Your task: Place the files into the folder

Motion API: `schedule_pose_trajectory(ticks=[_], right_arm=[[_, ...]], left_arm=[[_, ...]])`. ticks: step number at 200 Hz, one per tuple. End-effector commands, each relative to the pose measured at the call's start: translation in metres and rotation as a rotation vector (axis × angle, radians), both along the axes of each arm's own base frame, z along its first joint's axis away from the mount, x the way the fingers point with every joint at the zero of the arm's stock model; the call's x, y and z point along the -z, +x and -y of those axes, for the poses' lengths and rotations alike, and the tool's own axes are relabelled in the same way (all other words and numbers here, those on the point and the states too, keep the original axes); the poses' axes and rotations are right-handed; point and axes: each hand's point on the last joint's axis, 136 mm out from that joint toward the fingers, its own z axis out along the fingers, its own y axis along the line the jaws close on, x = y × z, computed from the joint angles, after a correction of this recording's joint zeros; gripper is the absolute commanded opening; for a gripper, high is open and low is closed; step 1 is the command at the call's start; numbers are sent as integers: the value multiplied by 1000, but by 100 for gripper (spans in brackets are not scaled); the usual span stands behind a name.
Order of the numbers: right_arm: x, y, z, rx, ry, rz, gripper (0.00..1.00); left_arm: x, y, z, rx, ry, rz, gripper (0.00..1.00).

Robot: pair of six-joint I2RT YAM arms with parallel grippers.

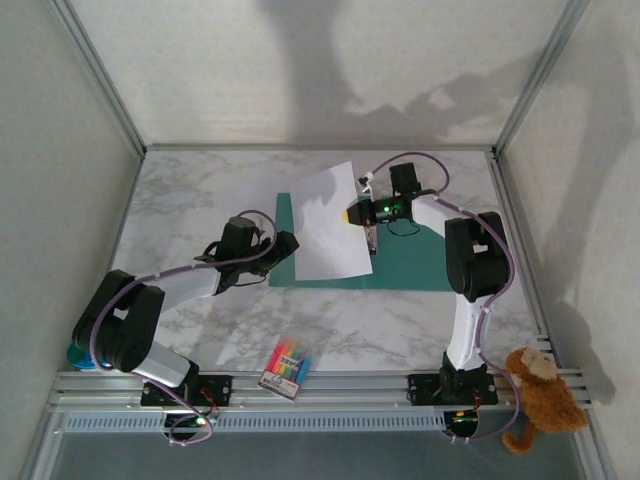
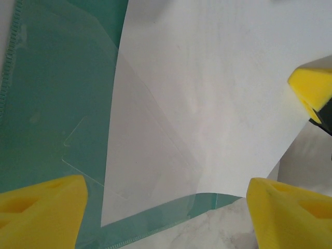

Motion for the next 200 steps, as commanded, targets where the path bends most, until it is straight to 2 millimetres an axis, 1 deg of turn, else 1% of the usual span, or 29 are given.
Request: schedule_pose_trajectory(ticks=[1,105,157,200], right_arm=[[8,3,0,18,26,-25,0],[18,5,-10,33,89,-61,0],[24,-1,-20,15,95,-80,0],[27,-3,-27,11,101,-93,0]], left_arm=[[-4,0,-3,-13,8,19,80],[-2,1,-2,-11,9,16,81],[-1,0,-3,-16,11,13,80],[-8,1,-4,-26,4,26,81]])
